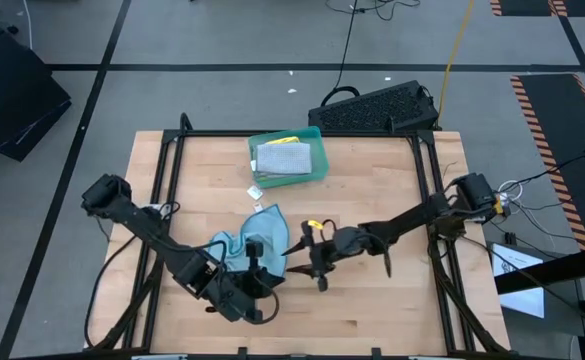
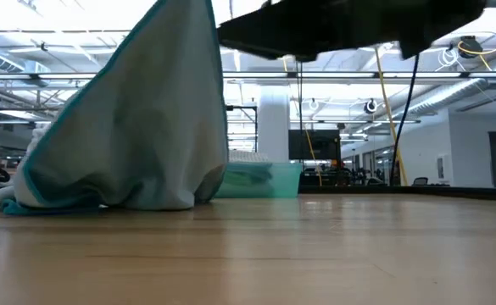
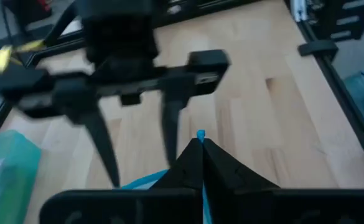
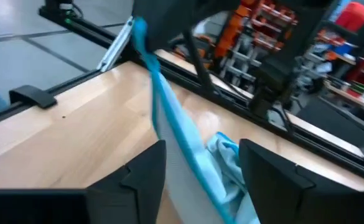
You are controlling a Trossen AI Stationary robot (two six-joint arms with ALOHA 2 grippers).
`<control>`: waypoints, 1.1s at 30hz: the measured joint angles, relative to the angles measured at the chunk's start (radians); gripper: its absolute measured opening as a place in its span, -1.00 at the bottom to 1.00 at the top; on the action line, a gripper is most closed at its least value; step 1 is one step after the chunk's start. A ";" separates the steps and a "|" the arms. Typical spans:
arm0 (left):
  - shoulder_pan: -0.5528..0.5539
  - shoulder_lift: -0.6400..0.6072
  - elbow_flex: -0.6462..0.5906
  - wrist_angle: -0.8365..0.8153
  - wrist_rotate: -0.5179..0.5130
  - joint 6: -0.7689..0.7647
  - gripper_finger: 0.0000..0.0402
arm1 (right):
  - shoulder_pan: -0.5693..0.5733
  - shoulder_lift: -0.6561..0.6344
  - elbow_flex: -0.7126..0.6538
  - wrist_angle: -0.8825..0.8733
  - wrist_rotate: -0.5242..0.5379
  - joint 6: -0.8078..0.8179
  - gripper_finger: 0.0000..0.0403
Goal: Fold microfiber towels
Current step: Fold the blue microfiber cloth
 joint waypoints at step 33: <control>0.036 -0.001 -0.061 -0.216 -0.070 -0.565 0.19 | -0.060 0.077 0.058 0.027 -0.083 0.208 -1.00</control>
